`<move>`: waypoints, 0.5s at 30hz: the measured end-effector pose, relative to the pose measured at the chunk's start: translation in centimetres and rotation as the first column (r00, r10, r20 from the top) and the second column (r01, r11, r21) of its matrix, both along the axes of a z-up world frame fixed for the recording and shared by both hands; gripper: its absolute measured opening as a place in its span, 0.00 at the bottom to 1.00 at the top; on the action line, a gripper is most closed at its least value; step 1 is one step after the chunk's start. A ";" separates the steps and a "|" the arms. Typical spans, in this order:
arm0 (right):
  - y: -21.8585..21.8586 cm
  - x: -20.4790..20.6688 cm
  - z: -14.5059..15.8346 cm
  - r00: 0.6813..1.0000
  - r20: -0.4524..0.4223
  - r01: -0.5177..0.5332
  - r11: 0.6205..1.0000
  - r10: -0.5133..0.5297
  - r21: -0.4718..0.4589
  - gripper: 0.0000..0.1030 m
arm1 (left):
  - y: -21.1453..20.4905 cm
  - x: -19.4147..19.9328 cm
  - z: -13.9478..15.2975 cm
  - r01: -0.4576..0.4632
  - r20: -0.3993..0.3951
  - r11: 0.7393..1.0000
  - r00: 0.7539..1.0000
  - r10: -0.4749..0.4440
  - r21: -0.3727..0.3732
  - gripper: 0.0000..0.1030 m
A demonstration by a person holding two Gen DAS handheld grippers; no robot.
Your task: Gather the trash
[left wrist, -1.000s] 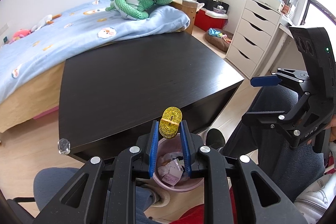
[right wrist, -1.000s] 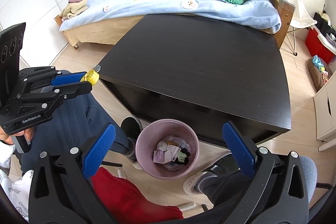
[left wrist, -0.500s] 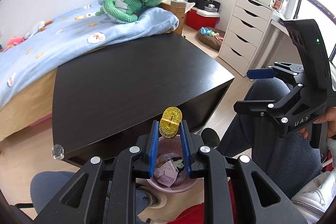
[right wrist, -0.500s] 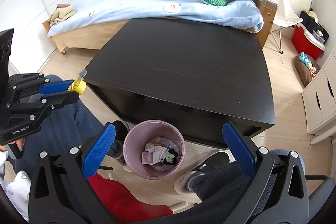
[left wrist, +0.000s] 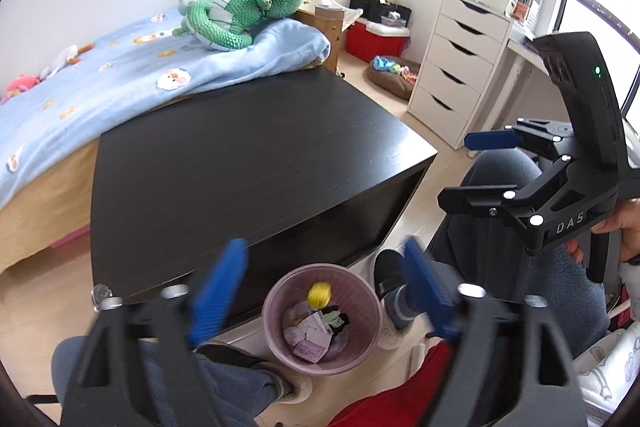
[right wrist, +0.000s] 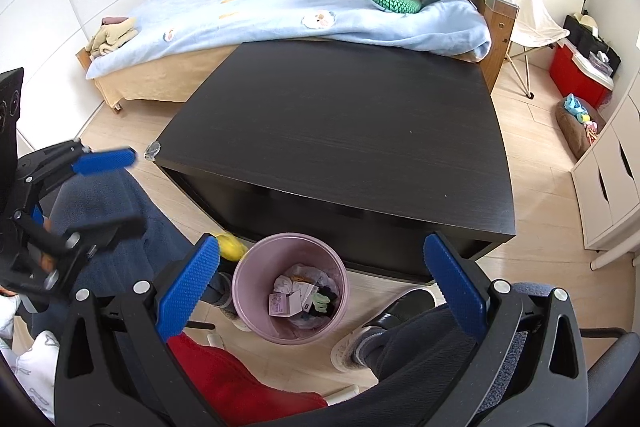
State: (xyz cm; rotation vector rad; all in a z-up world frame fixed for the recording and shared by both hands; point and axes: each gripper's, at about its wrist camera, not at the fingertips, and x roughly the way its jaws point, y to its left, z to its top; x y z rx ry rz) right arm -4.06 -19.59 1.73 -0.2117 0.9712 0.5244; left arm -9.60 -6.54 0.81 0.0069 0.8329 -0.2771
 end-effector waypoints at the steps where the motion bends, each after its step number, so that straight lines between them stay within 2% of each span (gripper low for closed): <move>1: 0.0 0.0 0.0 1.000 0.000 0.001 1.000 -0.001 0.000 0.97 | 0.1 0.1 0.0 -0.009 0.004 1.000 1.000 0.009 -0.001 0.87; 5: 0.1 0.1 -0.1 1.000 -0.003 -0.001 1.000 0.001 0.001 0.97 | 0.6 0.5 -0.3 -0.045 -0.017 0.999 0.999 0.045 0.000 0.92; 15: 0.4 0.2 -0.1 1.000 0.001 -0.006 1.000 0.006 0.001 0.97 | 2.3 0.6 -0.5 -0.125 -0.027 0.992 0.992 0.124 -0.018 0.93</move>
